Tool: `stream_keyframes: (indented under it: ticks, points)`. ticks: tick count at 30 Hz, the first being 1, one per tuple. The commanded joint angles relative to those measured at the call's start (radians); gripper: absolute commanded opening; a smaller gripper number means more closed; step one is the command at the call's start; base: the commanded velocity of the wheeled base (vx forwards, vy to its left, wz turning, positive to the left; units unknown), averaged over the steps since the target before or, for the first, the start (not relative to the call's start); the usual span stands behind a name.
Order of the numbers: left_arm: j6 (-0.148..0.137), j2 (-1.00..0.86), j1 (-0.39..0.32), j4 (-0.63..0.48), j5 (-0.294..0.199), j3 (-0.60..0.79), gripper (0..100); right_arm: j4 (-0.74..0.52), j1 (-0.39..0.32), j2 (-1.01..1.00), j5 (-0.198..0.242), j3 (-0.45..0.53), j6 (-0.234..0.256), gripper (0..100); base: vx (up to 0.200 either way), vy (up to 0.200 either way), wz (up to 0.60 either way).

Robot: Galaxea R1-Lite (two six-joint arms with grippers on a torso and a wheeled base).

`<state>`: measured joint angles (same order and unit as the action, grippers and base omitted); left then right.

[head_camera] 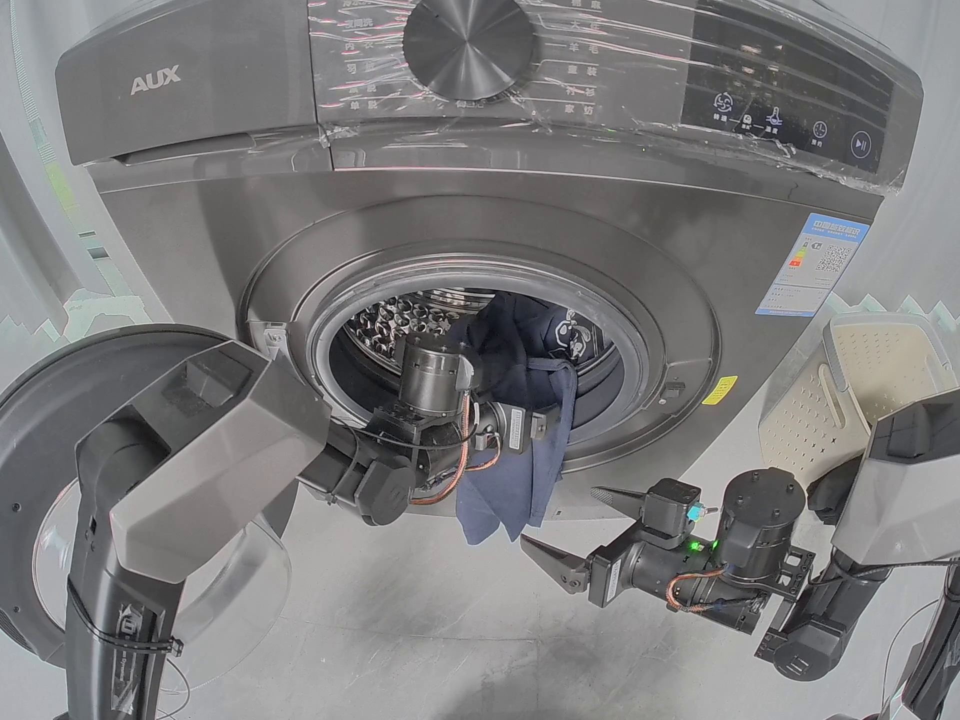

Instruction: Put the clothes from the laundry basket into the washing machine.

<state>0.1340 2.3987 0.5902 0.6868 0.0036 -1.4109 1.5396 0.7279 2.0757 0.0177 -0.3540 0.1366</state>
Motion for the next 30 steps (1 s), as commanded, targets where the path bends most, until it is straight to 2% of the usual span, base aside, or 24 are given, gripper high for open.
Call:
stream_keyframes:
  ticks: [1, 3, 4, 10, 13, 14, 16, 19, 24, 25, 29, 30]
  points:
    - [-0.005, 0.057, -0.003, 0.003, -0.004, -0.01, 100, 0.001, 0.001, -0.005, 0.001, 0.0, -0.002, 100, 0.0, 0.0, 0.0]
    - [-0.005, 0.069, -0.004, 0.005, -0.004, -0.016, 100, 0.001, 0.001, -0.005, 0.001, -0.002, -0.002, 100, 0.0, 0.0, 0.0]
    - [-0.005, 0.073, -0.004, 0.003, -0.004, -0.023, 0, 0.001, 0.001, -0.005, 0.001, -0.002, -0.002, 100, 0.0, 0.0, 0.0]
    - [0.01, 0.097, -0.015, 0.011, -0.002, -0.132, 0, 0.001, 0.001, -0.005, 0.001, -0.003, -0.002, 100, 0.0, 0.0, 0.0]
    - [0.033, 0.103, -0.04, 0.011, 0.016, -0.218, 0, 0.001, 0.001, -0.006, 0.001, -0.01, -0.002, 100, 0.0, 0.0, 0.0]
    - [0.056, 0.119, -0.047, 0.016, 0.044, -0.281, 0, 0.001, 0.001, -0.006, 0.001, -0.011, -0.002, 100, 0.0, 0.0, 0.0]
    - [0.075, 0.146, -0.055, 0.026, 0.09, -0.373, 0, 0.001, 0.001, -0.005, 0.001, -0.014, -0.002, 100, 0.0, 0.0, 0.0]
    - [0.078, 0.2, -0.067, 0.046, 0.131, -0.507, 0, 0.001, 0.001, -0.006, 0.001, -0.016, -0.002, 100, 0.0, 0.0, 0.0]
    - [0.078, 0.232, -0.07, 0.059, 0.138, -0.576, 0, 0.001, -0.004, -0.006, -0.001, -0.016, -0.002, 100, 0.0, 0.0, 0.0]
    - [0.076, 0.232, -0.069, 0.06, 0.138, -0.571, 100, 0.001, -0.004, -0.006, -0.001, -0.017, -0.002, 100, 0.0, 0.0, 0.0]
    - [0.078, 0.217, -0.066, 0.056, 0.138, -0.533, 100, 0.001, -0.007, -0.006, -0.001, -0.017, -0.002, 100, 0.0, 0.0, 0.0]
    - [0.075, 0.18, -0.063, 0.056, 0.138, -0.467, 100, 0.001, -0.01, -0.008, -0.001, -0.017, -0.002, 100, 0.0, 0.0, 0.0]
